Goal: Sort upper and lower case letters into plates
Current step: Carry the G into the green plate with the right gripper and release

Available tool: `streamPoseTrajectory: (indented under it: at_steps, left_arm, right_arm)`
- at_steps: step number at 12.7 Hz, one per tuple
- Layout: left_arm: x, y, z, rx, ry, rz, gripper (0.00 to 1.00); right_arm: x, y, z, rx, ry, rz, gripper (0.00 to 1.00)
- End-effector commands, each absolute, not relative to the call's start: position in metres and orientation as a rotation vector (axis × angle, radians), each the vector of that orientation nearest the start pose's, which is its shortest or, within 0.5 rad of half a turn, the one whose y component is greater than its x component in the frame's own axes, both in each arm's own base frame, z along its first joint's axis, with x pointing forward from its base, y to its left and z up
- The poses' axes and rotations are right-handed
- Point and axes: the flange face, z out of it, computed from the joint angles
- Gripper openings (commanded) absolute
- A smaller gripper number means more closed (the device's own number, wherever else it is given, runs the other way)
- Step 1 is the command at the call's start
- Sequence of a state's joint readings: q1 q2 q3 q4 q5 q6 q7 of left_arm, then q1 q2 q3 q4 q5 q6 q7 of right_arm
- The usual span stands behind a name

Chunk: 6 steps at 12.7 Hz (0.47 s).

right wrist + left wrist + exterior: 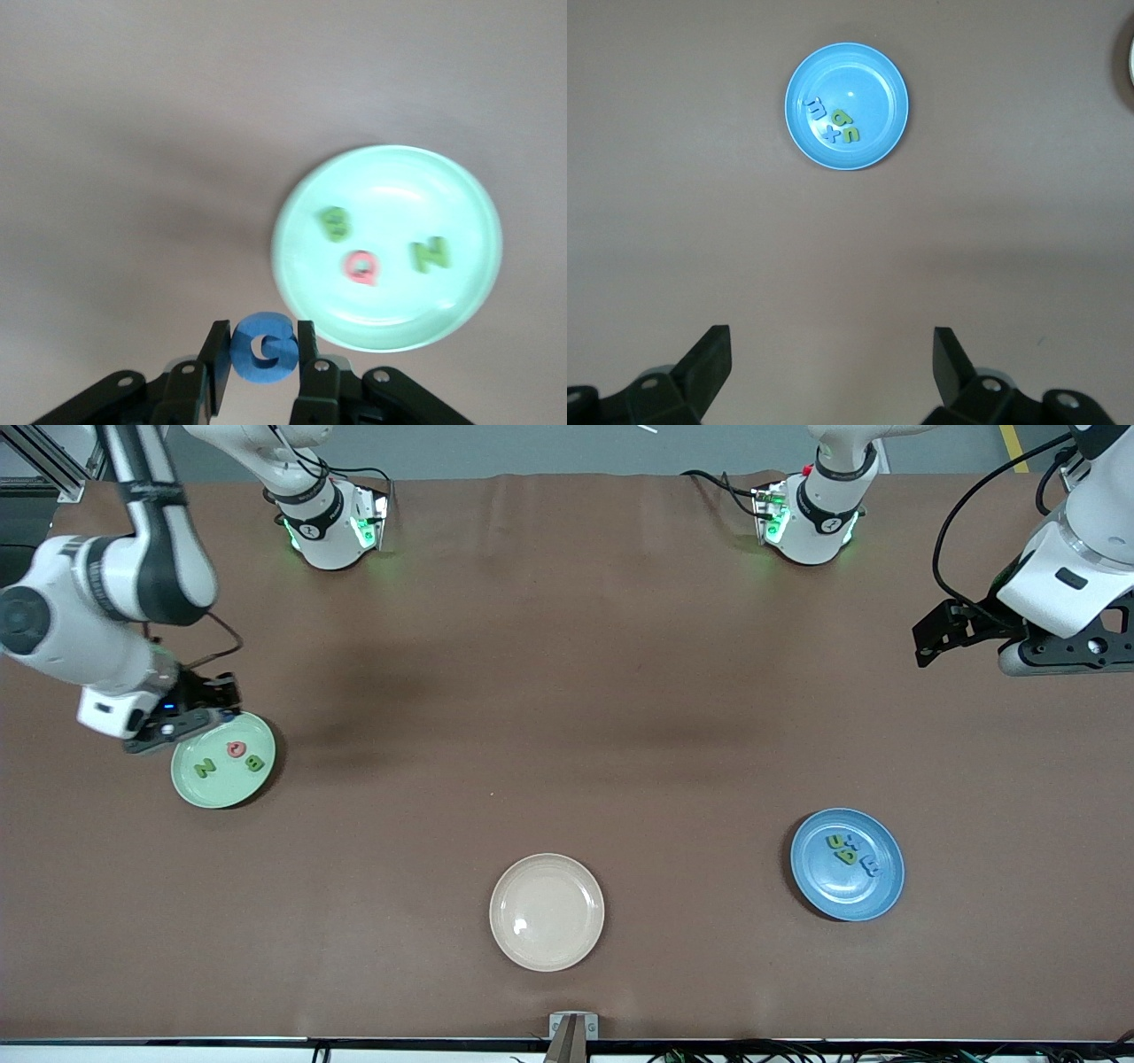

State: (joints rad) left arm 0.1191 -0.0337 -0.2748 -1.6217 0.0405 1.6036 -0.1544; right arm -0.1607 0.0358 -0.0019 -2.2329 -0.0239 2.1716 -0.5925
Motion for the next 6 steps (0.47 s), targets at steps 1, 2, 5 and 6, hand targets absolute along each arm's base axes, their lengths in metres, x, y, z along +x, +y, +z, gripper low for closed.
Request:
streamPoseTrajectory:
  at_steps: [1, 2, 5, 6]
  left_arm:
    - [0.536, -0.084, 0.626, -3.110, -0.009, -0.039, 1.00]
    - [0.536, -0.084, 0.626, -3.110, -0.004, -0.041, 1.00]
    - [0.536, -0.083, 0.628, -3.109, -0.007, -0.046, 1.00]
    - [0.536, -0.083, 0.626, -3.110, -0.004, -0.041, 1.00]
  right_arm:
    - [0.511, -0.136, 0.295, -3.008, -0.787, 0.119, 0.14]
    - [0.511, -0.152, 0.275, -3.003, -0.824, 0.095, 0.13]
    - [0.508, -0.179, 0.226, -3.001, -0.840, 0.066, 0.13]
    - [0.506, -0.182, 0.213, -2.997, -0.827, 0.076, 0.13]
